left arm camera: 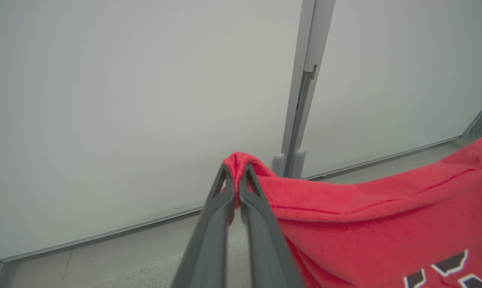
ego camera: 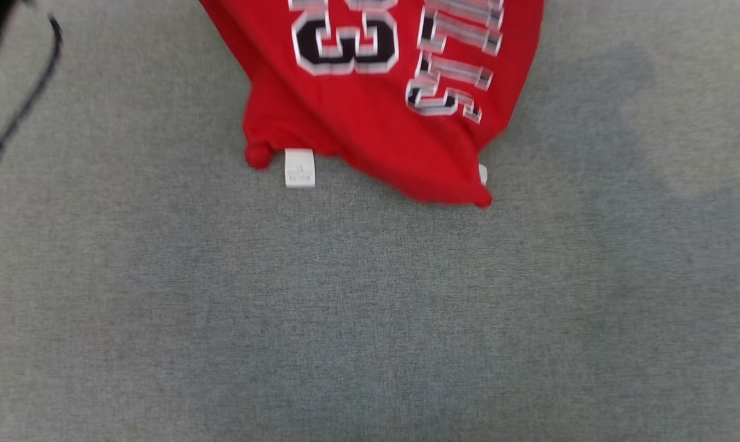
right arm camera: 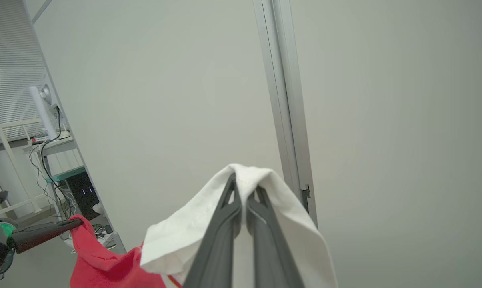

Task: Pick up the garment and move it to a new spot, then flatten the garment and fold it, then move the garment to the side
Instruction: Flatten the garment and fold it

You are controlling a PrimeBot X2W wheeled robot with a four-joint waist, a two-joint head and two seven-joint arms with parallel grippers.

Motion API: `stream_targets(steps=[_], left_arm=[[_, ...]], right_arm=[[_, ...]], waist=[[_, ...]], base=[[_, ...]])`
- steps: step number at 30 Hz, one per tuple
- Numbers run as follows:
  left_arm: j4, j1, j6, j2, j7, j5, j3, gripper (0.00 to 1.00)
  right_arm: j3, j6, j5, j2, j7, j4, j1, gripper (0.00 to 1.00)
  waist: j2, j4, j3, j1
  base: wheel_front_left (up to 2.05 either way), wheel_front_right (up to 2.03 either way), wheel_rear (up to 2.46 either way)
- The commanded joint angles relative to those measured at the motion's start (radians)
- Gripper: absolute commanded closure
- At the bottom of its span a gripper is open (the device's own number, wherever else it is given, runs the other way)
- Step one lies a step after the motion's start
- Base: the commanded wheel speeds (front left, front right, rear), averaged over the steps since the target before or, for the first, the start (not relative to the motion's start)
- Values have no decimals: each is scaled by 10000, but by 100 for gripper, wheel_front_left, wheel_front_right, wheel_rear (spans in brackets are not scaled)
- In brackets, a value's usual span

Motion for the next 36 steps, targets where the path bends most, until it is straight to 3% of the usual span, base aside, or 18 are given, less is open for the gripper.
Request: stream_targets(steps=[1,10,20,27,36], left_arm=[[270,-574,-14,28,-108,-140,-28,100],[2105,-3644,-14,-84,-927,-554,-39,100],[3132,-4869,-14,-269,-1535,-1120,-661,100],[3157,-3738,-15,-332,-1560,-2203,-1393,100],[1956,-541,-15,97,-1788,-4125,-2484,100]], right_arm=[[117,3,98,-112,-122,223,-668,100],[1067,3,143,-425,-850,2100,-4589,100],[1960,2,292,-569,-1450,3118,-6232,100],[3191,2,998,-961,-1351,3175,-5126,100],[4404,2,1968,-1982,-1624,2074,-1650,100]], waist=[[0,119,769,0],[0,4,1390,0],[0,-254,1122,0],[0,-318,848,0],[0,-253,-491,0]], base=[[0,0,0],[0,0,0],[0,0,0],[0,0,0],[0,0,0]])
